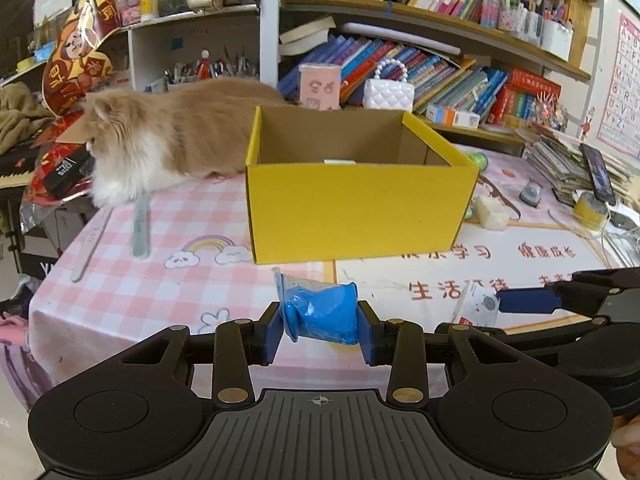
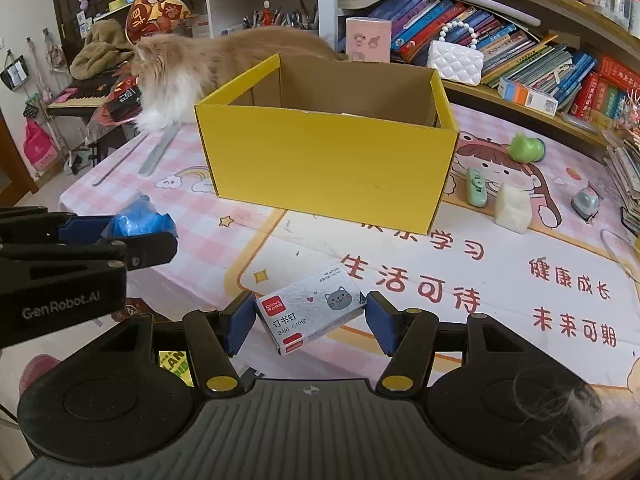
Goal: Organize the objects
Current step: 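Carry the blue bag and staple box with both grippers over the yellow box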
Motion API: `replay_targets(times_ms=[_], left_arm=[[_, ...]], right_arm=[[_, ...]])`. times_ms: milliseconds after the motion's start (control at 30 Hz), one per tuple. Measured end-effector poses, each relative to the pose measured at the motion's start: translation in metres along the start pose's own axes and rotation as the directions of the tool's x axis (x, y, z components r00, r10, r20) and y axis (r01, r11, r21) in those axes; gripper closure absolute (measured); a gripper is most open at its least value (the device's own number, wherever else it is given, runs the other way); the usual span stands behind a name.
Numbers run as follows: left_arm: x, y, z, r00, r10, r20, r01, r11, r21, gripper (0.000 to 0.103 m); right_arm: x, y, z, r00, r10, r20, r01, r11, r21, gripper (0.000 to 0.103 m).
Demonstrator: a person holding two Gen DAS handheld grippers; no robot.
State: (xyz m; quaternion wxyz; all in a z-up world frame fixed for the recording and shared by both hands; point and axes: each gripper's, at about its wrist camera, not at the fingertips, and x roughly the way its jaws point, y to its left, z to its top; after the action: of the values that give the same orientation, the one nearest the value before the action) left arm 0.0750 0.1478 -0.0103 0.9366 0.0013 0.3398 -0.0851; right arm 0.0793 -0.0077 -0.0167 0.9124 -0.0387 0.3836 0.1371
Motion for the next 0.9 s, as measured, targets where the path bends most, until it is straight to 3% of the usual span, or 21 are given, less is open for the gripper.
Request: replay_targets(times_ms=[300, 633, 767, 900], left_arm=[[0.005, -0.001, 0.023, 0.999, -0.030, 0.044, 0.030, 1.000, 0.006, 0.066], [0.029, -0.008, 0.088, 0.986, -0.016, 0.164, 0.017, 1.000, -0.008, 0.066], [0.053, -0.011, 0.100, 0.989, 0.007, 0.150, -0.004, 1.000, -0.019, 0.066], [0.078, -0.012, 0.102, 0.994, 0.022, 0.109, -0.020, 1.000, -0.022, 0.066]], right_arm=[[0.004, -0.009, 0.016, 0.999, -0.035, 0.030, 0.034, 0.999, 0.019, 0.045], [0.009, -0.042, 0.092, 0.974, -0.076, 0.211, 0.075, 0.997, 0.013, 0.045], [0.029, -0.052, 0.117, 0.968, -0.100, 0.232, 0.115, 0.992, -0.050, 0.045], [0.057, -0.062, 0.131, 0.975, -0.094, 0.201, 0.113, 0.990, -0.086, 0.045]])
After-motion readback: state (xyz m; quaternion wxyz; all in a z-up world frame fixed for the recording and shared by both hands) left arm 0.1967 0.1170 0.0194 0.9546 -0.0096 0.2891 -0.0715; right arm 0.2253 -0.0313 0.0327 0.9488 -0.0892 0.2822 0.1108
